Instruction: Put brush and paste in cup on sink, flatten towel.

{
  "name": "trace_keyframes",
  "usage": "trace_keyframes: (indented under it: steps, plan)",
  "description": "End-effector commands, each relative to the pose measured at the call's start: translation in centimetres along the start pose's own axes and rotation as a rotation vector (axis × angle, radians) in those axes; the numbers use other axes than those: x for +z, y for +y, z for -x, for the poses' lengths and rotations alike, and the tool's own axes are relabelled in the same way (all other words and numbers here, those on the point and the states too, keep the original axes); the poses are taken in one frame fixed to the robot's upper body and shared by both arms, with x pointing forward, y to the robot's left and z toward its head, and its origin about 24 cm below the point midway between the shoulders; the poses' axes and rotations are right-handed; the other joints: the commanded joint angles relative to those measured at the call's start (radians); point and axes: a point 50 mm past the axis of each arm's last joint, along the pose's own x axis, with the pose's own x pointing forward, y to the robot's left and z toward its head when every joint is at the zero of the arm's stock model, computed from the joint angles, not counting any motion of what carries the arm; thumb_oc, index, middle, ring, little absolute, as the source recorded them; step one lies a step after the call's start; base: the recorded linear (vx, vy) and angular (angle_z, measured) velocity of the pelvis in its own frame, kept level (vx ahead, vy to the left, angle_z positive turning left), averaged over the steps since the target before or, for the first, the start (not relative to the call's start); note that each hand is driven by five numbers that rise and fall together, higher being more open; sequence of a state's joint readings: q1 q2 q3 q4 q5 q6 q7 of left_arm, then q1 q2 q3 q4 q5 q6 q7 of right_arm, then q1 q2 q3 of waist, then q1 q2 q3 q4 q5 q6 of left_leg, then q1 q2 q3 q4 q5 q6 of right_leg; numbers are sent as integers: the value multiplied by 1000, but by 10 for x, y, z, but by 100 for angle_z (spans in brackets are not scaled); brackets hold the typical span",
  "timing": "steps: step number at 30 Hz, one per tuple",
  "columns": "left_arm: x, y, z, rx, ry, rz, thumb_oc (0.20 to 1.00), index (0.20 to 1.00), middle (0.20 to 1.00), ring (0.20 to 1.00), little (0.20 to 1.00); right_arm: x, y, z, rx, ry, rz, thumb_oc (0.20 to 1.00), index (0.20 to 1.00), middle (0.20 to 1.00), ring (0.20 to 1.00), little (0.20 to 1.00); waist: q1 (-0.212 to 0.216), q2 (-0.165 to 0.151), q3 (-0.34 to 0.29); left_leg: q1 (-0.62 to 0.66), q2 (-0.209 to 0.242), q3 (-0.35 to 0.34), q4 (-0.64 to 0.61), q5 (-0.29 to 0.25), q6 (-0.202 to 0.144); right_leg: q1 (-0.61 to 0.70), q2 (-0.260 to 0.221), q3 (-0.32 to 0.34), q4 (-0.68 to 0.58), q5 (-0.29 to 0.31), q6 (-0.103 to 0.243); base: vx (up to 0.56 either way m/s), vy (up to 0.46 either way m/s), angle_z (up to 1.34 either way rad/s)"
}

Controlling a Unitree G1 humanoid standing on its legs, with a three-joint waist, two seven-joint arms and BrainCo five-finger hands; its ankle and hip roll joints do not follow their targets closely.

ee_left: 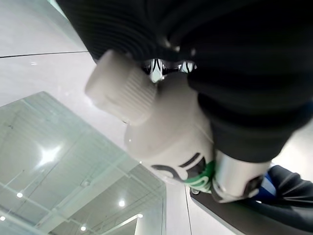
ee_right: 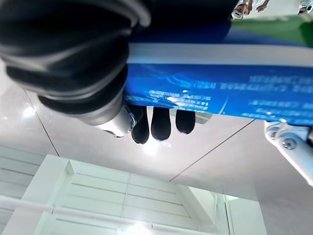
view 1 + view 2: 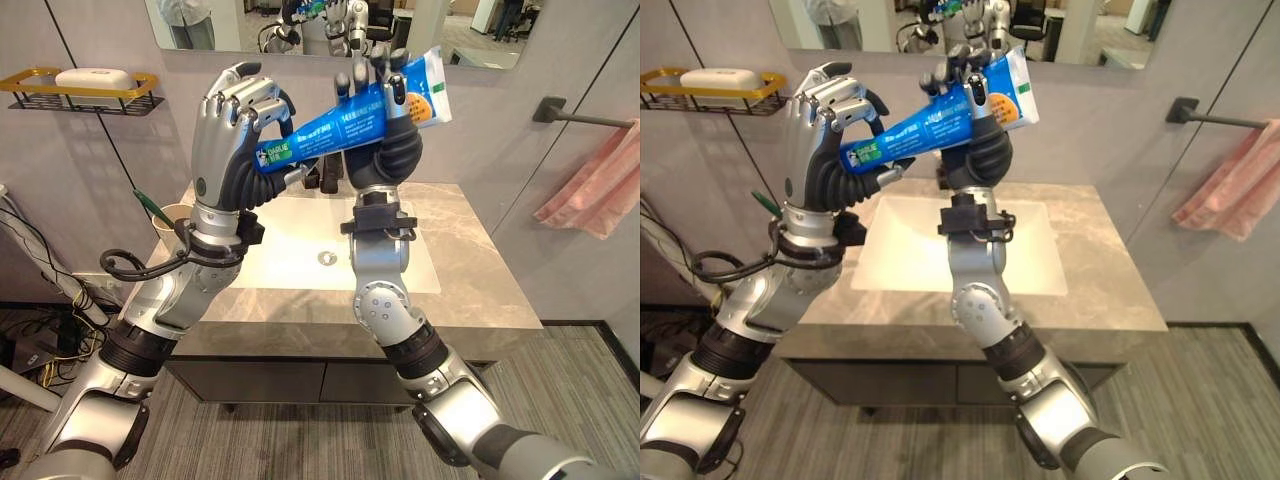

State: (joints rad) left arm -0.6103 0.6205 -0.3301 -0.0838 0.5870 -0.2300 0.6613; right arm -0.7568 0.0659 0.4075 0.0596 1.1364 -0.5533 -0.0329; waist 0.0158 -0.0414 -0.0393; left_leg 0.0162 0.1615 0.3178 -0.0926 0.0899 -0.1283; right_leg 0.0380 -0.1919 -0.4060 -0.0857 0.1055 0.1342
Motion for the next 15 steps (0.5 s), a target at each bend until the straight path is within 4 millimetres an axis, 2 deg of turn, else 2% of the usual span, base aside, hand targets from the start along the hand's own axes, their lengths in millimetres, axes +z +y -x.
trace_keyframes:
  steps: [1,3,4,9,12,15]
  plan:
    - [1,15,-9,76,-24,17,319,319,319,319,319,21,15,-20,22,-156,-22,200,200,200,200,200,17,-19,7,27,-26,-79,5,-52,33,57,-61,-1,41,5,61,-13,-4,4]
    - [3,18,-1,80,6,47,504,504,504,504,504,26,10,-18,-38,-190,34,200,200,200,200,200,27,-17,7,26,-26,-89,5,-52,33,63,-62,-10,42,2,59,-9,-7,5]
    - [6,23,6,103,36,79,1000,1000,1000,1000,1000,29,6,-18,-95,-210,81,200,200,200,200,200,43,-17,6,24,-27,-101,5,-51,34,69,-62,-22,43,-2,58,-14,-11,7]
    - [10,41,14,144,27,73,1000,1000,1000,1000,1000,40,6,-25,-110,-257,171,200,200,200,200,200,82,-21,5,13,-33,-125,5,-47,33,82,-63,-49,40,-8,56,-11,-8,21]
    - [3,51,29,123,75,12,1000,1000,1000,1000,1000,49,3,-30,-123,-291,210,200,200,200,200,200,117,-27,11,5,-35,-146,5,-42,29,94,-62,-71,37,-9,55,-16,-15,18]
    - [-1,58,49,90,141,-2,1000,1000,1000,1000,1000,61,3,-33,-119,-325,325,200,200,200,200,200,143,-32,16,-9,-39,-170,5,-36,28,103,-62,-96,36,-13,54,-20,-10,29]
